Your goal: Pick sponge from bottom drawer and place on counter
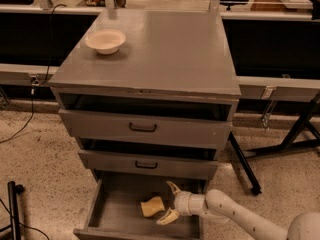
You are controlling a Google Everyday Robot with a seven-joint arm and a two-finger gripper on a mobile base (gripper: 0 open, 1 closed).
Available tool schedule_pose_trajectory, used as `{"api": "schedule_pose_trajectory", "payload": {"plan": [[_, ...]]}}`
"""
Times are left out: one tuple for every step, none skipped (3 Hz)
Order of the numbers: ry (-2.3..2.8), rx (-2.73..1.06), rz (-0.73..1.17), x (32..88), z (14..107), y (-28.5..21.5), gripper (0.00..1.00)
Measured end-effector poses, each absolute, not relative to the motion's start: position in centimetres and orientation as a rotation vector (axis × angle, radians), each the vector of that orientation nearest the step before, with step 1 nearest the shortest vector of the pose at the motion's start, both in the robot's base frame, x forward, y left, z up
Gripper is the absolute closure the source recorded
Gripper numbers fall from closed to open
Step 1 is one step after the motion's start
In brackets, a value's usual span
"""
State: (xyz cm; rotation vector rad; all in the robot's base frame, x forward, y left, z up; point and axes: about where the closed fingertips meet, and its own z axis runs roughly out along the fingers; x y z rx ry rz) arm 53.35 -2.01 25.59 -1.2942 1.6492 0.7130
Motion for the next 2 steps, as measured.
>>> {"api": "schedule_pose_trajectory", "payload": {"plan": [[1.648, -1.294, 0.716, 53.4, 25.6, -1.9, 0.00], [1.673, -1.270, 0.725, 54.0, 23.8, -1.3, 0.00]]}}
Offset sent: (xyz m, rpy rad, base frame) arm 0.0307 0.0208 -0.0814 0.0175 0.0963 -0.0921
